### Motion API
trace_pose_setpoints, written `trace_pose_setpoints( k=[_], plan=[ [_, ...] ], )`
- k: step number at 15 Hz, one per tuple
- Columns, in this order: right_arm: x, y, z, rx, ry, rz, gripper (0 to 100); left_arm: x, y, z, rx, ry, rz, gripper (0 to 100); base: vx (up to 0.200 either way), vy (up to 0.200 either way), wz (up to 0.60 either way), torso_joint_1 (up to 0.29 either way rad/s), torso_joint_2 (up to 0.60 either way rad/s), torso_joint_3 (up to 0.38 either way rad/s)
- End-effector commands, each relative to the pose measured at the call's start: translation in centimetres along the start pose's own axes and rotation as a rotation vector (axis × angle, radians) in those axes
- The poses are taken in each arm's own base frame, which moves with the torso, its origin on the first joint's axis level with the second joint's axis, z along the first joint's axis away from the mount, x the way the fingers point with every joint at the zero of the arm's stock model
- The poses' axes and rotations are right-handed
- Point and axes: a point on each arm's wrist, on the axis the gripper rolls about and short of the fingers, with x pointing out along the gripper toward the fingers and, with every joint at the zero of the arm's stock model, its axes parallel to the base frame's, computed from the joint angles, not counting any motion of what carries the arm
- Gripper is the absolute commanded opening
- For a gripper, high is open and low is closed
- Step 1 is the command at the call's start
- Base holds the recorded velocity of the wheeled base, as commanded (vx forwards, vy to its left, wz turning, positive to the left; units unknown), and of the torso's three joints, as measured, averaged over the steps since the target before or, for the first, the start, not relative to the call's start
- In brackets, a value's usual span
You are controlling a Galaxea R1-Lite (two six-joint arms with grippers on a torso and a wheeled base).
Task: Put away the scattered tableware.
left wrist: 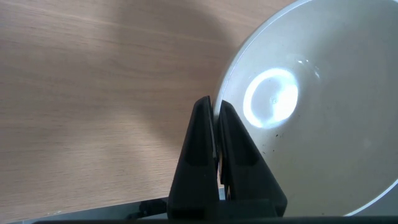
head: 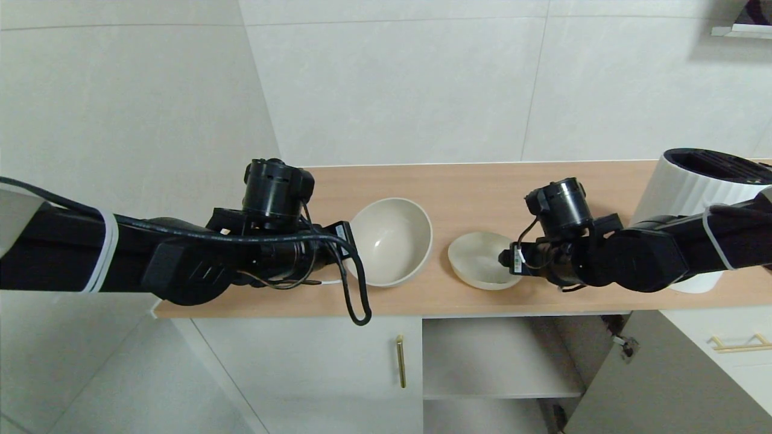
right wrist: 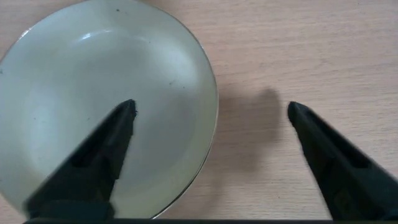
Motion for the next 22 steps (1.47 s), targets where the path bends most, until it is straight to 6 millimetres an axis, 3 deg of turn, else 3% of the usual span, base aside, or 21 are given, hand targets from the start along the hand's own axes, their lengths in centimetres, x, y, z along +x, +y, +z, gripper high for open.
trace_pose_setpoints(
  k=[1,8,12,16,17,18,20,22],
  plan=[
    [0.1,0.0,-0.1,-0.002,0.003,-0.001,0,0.0,0.0,0.0,-0.001,-0.002,-0.001,0,0.000,0.000,0.00,0.000,0.00,0.000],
    [-0.4,-0.1,0.3,0.004,-0.008,0.005,0,-0.5,-0.1,0.3,-0.003,-0.012,-0.006,0,0.000,0.000,0.00,0.000,0.00,0.000],
    [-3.5,-1.1,1.9,0.031,-0.049,0.054,0,-4.2,-0.2,1.5,-0.006,-0.074,-0.043,0,0.000,0.000,0.00,0.000,0.00,0.000],
    [-11.6,-4.1,2.1,0.027,0.011,0.274,0,-9.2,1.0,2.3,-0.021,-0.136,-0.078,0,0.000,0.000,0.00,0.000,0.00,0.000],
    [-11.6,-4.1,2.1,0.027,0.011,0.274,0,-9.2,1.0,2.3,-0.021,-0.136,-0.078,0,0.000,0.000,0.00,0.000,0.00,0.000],
    [-15.5,-5.6,2.0,0.020,0.016,0.355,0,-12.7,1.6,1.1,0.034,-0.121,-0.143,0,0.000,0.000,0.00,0.000,0.00,0.000],
    [-17.0,-6.5,0.9,0.010,0.062,0.360,0,-15.0,2.1,0.0,0.056,-0.110,-0.195,0,0.000,0.000,0.00,0.000,0.00,0.000],
    [-18.0,-7.3,-0.6,-0.005,0.104,0.359,0,-16.1,2.5,-0.6,0.057,-0.113,-0.205,0,0.000,0.000,0.00,0.000,0.00,0.000]
  ],
)
